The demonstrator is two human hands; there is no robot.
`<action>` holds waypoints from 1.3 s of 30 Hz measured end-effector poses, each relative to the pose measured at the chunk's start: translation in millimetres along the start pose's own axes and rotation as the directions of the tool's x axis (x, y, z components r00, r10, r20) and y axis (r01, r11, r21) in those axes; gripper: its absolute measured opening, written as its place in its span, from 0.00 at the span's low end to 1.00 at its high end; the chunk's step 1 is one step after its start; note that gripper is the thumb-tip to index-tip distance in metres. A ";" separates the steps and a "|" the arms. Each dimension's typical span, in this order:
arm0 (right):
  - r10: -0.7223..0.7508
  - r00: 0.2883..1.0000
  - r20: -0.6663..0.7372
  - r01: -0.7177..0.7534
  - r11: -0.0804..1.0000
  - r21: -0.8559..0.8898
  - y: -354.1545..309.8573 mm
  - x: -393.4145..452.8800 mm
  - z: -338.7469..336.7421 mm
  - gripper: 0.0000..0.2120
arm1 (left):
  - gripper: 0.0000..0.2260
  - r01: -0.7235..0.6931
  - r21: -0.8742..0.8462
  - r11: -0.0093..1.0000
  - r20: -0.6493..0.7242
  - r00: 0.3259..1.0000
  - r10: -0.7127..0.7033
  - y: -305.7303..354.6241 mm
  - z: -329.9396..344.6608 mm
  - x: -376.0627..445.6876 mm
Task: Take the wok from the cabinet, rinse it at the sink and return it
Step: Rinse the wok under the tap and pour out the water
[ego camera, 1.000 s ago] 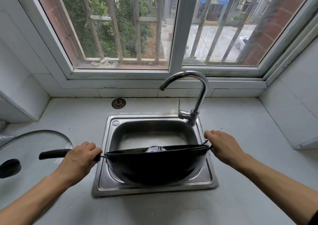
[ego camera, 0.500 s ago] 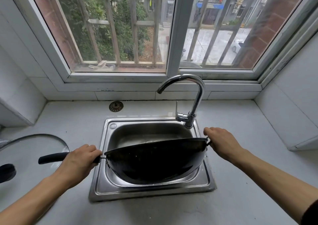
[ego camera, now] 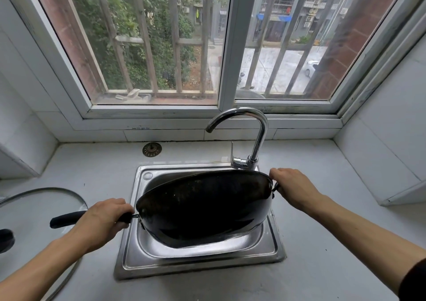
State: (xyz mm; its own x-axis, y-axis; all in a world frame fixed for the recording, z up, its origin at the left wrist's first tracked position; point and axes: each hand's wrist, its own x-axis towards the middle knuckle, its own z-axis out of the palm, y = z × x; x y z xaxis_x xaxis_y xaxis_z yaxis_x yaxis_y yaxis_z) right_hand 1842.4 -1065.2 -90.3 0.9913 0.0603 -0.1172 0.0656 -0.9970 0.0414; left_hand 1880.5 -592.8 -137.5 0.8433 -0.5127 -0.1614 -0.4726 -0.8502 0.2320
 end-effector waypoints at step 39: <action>-0.115 0.992 -0.047 0.112 0.991 -0.066 8.4 -3.3 5.5 0.09 | 0.14 -0.144 0.135 0.980 -0.280 0.943 0.178 7.6 -16.0 -14.2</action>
State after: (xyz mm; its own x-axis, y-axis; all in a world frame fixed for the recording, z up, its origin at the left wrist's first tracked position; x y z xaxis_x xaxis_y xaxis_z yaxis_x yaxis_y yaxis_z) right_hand 1839.0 -1074.0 -95.0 0.9813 0.1772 -0.0749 0.1838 -0.9785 0.0936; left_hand 1869.1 -590.1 -118.0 0.7834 -0.6012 0.1579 -0.6196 -0.7755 0.1212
